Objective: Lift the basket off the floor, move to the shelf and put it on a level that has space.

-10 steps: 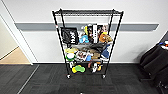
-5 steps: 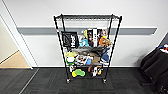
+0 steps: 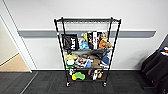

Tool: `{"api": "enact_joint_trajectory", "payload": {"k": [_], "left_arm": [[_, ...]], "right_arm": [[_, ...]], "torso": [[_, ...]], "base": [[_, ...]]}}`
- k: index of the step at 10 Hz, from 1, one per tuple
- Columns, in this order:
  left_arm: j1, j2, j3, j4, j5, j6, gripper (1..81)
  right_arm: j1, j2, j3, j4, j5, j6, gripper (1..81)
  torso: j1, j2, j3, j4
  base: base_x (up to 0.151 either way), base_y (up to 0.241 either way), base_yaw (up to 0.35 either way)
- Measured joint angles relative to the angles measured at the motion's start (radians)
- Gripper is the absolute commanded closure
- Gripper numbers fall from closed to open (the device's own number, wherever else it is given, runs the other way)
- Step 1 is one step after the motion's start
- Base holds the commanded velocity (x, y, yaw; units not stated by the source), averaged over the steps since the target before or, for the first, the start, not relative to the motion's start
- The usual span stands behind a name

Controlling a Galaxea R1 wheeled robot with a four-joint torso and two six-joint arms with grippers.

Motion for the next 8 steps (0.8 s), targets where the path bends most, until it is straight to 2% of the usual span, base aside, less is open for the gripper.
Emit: {"api": "enact_joint_trajectory", "payload": {"k": [8], "left_arm": [[-0.027,0.032,-0.005,0.001,0.005,0.0,1.0]], "right_arm": [[0.009,0.003,-0.009,0.041,0.002,0.007,1.0]], "torso": [[0.171,-0.268,-0.251,0.0]], "base": [[0.0,0.0,0.0]]}}
